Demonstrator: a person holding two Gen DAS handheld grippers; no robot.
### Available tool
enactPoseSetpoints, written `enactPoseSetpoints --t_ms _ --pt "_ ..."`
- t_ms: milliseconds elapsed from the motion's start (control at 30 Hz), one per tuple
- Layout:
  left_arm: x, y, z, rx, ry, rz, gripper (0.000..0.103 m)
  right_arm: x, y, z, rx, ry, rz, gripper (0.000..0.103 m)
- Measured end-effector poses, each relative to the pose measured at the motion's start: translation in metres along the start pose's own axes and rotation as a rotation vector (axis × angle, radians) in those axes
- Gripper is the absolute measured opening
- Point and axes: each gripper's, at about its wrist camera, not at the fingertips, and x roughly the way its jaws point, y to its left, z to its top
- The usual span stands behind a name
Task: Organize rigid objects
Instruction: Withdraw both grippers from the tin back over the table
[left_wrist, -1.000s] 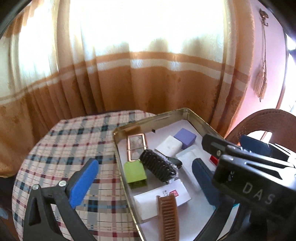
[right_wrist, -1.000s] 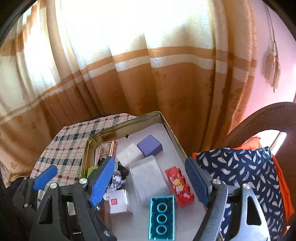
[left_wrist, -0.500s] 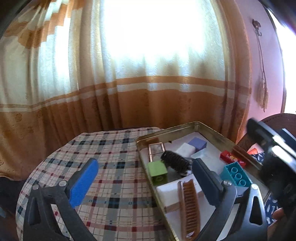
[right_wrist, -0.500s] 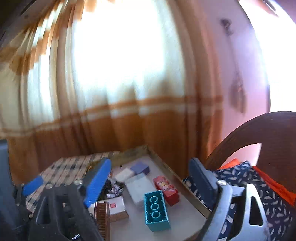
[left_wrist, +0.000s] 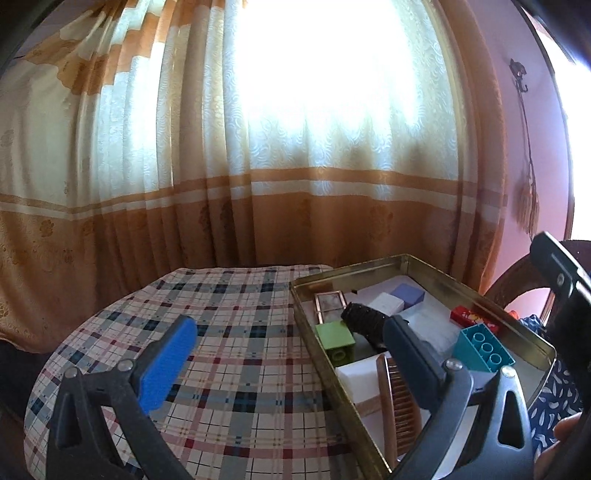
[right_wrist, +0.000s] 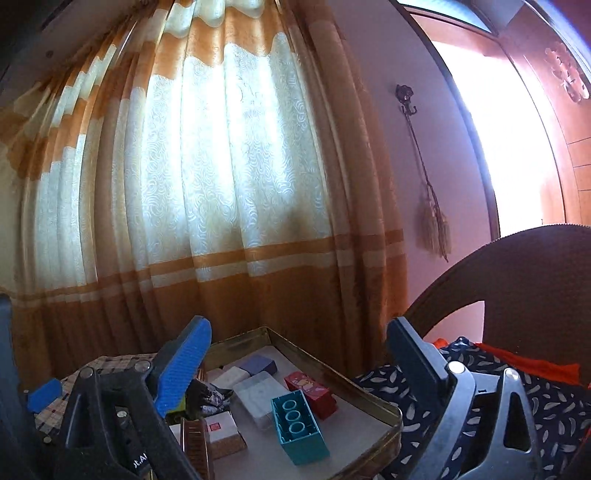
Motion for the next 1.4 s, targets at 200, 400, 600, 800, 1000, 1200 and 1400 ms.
enactPoseSetpoints --t_ms 200,400,600,800,1000,1200,1400 --pt "-0.008 0.003 -0.001 -0.018 -0.032 -0.003 0.103 -0.004 -0.009 0.000 0.041 -0.013 -0.028 0.098" --pt "-0.006 0.002 -0.002 -0.011 -0.013 -0.005 0.103 -0.003 -0.002 0.001 0.005 -0.009 -0.025 0.098" --pt "-0.006 0.004 -0.002 -0.019 -0.013 -0.002 0.103 0.006 0.016 0.001 -0.056 0.008 0.015 0.098" --pt "-0.005 0.004 -0.002 -0.024 -0.005 0.003 0.103 -0.001 0.031 0.001 -0.106 -0.039 0.020 0.098" --pt "-0.006 0.004 -0.003 -0.012 -0.008 0.020 0.103 -0.014 0.036 0.002 -0.125 -0.096 0.022 0.098" --pt "-0.005 0.002 -0.003 0.005 -0.005 0.025 0.103 -0.008 0.025 0.004 -0.072 -0.065 -0.005 0.098" --pt "-0.004 0.001 -0.003 0.013 0.000 0.026 0.103 0.002 0.014 0.003 -0.032 -0.006 -0.038 0.098"
